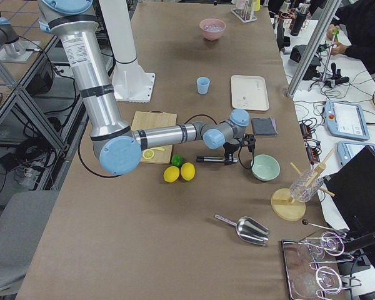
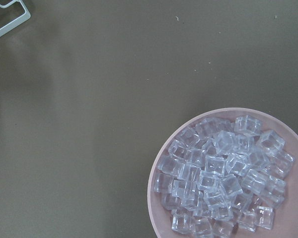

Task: Mash ice and strawberries in cup
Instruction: 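Carry the steel muddler over the blue cup and lower it in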

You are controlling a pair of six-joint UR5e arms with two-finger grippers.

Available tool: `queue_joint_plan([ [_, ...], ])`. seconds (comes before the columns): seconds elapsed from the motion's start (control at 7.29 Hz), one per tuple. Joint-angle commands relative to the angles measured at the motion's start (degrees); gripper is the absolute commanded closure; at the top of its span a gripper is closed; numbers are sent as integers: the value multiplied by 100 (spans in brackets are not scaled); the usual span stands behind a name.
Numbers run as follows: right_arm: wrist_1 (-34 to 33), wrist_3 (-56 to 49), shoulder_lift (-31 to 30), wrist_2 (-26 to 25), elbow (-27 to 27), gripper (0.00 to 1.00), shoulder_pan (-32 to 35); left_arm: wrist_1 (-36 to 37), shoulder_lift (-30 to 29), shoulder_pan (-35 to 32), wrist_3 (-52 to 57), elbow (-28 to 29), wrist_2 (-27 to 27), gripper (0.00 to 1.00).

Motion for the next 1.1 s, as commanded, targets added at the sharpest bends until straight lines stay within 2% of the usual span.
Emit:
queue_joint_plan([
  [0.0,9,-14,75,131,-56,100,-5,0,-7,0,0,-26,0,2],
  [0.27,27,-49,84,211,84,100,30,44,20,-9,0,-105,0,2],
  [0.41,36,-23,23,421,668,100,100,61,28,-9,0,-131,-9,2],
  [0.55,27,-6,23,344,1431,100,100,62,29,-9,0,-201,-9,2],
  [0.82,36,569,319,-67,2506,100,-152,27,20,-17,0,-210,-9,2],
  [0.96,149,801,487,-705,2929,100,-581,18,20,-9,9,-184,0,2],
])
